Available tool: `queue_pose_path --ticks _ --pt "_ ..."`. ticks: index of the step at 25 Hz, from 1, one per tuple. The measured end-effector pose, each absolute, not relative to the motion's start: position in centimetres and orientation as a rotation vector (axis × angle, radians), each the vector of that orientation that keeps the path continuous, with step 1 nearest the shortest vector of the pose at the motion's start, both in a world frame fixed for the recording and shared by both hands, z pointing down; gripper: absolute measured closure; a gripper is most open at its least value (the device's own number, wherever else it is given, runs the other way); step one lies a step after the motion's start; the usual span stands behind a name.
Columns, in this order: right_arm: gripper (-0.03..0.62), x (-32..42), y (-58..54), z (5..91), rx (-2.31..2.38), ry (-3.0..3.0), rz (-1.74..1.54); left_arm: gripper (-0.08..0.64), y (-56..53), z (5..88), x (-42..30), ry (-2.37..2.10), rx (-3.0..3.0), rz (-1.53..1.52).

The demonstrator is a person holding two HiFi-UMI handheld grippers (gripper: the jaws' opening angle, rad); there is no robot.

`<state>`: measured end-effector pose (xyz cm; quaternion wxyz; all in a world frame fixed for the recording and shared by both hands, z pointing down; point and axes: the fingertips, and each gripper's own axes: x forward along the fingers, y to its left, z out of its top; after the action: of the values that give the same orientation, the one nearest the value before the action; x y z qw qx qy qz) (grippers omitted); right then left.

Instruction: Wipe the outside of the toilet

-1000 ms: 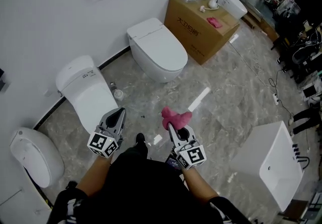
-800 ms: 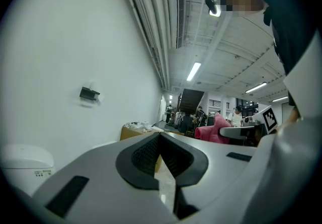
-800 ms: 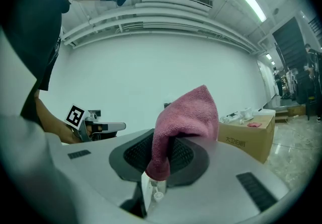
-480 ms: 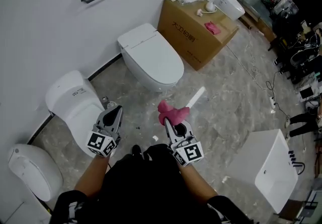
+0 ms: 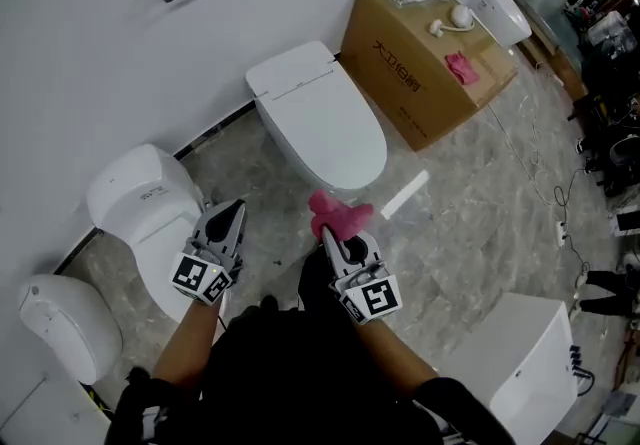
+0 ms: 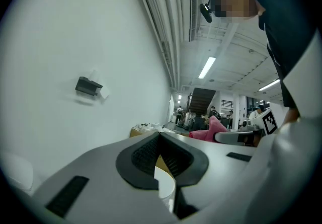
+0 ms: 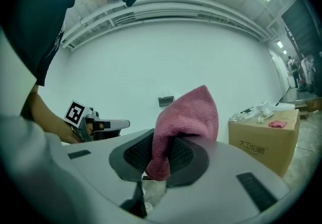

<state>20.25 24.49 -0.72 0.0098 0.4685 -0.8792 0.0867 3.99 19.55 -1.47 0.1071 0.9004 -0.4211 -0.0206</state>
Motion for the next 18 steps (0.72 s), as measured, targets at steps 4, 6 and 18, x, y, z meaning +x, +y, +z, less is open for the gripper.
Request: queue_pose_path --ticks 4,6,18 --pt "0.522 20.6 18.7 -0.3 1.337 -2.791 0.302 0.546 14.5 -1.5 5.1 -1.315 2.571 -0.053" --pt "0.522 20.5 16.0 -0.3 1.282 -2.819 0.317 0.545 12.6 -1.7 5.2 -1.374 2.558 -0.032" --pt "0.522 15.7 4.7 7.3 1.09 -2.81 0.421 0.545 3.4 4.6 1.2 -1.483 2.485 0.131"
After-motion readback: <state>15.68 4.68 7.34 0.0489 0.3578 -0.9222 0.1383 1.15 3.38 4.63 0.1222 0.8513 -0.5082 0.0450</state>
